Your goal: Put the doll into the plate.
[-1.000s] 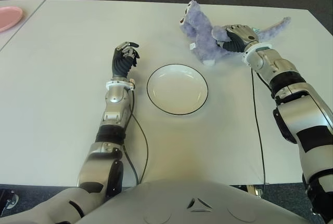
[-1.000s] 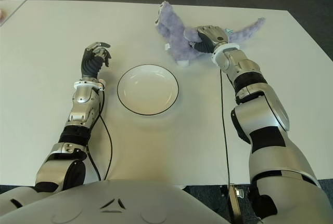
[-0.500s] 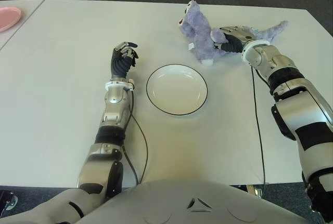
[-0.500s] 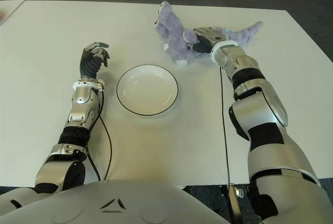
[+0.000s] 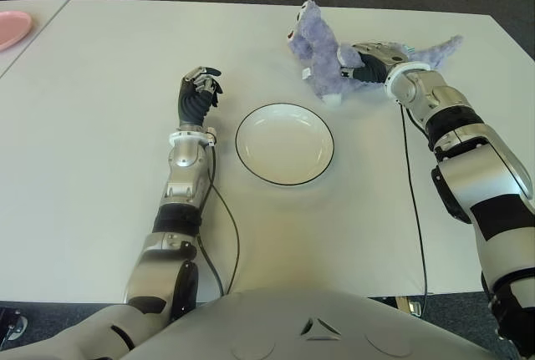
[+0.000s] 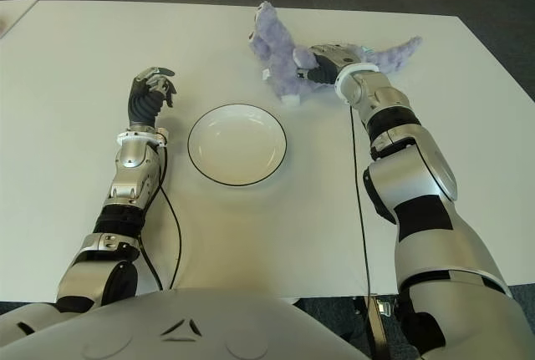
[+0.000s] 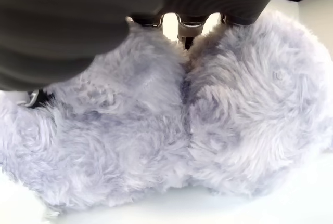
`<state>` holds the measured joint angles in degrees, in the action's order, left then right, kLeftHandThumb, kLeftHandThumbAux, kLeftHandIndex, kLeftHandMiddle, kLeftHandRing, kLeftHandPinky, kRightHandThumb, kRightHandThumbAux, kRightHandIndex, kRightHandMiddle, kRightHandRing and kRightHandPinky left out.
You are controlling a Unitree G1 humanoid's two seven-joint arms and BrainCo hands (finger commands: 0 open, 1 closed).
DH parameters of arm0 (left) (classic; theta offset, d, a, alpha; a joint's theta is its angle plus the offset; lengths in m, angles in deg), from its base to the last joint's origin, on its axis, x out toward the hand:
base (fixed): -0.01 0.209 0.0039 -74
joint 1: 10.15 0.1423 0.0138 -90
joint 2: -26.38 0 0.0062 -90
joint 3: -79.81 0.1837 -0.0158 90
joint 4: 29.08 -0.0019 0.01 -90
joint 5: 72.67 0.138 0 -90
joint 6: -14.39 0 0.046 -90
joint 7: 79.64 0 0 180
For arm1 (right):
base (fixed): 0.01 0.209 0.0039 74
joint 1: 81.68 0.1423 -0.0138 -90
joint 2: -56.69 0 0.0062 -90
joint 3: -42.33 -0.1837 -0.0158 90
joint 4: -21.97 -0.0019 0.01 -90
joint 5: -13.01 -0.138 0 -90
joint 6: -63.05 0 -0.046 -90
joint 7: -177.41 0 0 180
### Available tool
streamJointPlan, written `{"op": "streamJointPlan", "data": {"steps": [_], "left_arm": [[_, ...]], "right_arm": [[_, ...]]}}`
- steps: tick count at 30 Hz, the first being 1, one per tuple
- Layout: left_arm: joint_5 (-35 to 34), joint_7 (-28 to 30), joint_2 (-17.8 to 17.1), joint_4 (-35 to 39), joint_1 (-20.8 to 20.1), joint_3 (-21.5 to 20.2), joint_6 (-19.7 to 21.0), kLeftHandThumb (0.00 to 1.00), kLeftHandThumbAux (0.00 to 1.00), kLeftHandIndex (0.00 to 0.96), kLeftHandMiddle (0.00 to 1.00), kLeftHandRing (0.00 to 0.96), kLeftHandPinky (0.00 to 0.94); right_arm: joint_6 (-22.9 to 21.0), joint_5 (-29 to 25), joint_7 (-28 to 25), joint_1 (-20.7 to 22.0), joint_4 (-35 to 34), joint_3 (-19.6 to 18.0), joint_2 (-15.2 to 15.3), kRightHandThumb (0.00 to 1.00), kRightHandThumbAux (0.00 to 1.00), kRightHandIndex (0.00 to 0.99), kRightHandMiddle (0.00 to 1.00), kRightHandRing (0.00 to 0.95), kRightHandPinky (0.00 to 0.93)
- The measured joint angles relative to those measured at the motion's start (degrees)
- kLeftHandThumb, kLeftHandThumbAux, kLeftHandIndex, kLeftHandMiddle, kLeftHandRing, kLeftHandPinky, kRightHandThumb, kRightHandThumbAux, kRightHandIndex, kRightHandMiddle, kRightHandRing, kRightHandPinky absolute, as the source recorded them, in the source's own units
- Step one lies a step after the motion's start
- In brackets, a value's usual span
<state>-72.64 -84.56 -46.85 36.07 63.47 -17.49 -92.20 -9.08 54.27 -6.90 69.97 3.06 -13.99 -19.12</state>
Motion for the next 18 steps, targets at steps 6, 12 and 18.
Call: {"op": "streamJointPlan", "data": {"steps": [6, 12, 18], "left_arm": [[0.0, 0.0, -0.1, 0.1, 0.1, 0.2, 0.0, 0.714, 0.702, 0.444, 0.744, 0.764, 0.736], [-0.1, 0.0, -0.1, 0.2, 0.1, 0.3, 0.0, 0.714, 0.701, 0.444, 0.746, 0.762, 0.728], [-0.1, 0.0, -0.2, 0.2, 0.2, 0.3, 0.0, 0.714, 0.701, 0.444, 0.74, 0.758, 0.725]], "right_arm": [[0.0, -2.5, -4.8, 0.6, -0.1, -1.9, 0.2, 0.474, 0.105, 0.0, 0.0, 0.0, 0.0], [0.4, -7.0, -6.9, 0.0, -0.2, -6.0, 0.2, 0.492, 0.153, 0.0, 0.0, 0.0, 0.0], [3.8, -18.2, -6.2, -4.2, -0.9, -16.5, -1.0, 0.516, 0.191, 0.0, 0.0, 0.0, 0.0]]}}
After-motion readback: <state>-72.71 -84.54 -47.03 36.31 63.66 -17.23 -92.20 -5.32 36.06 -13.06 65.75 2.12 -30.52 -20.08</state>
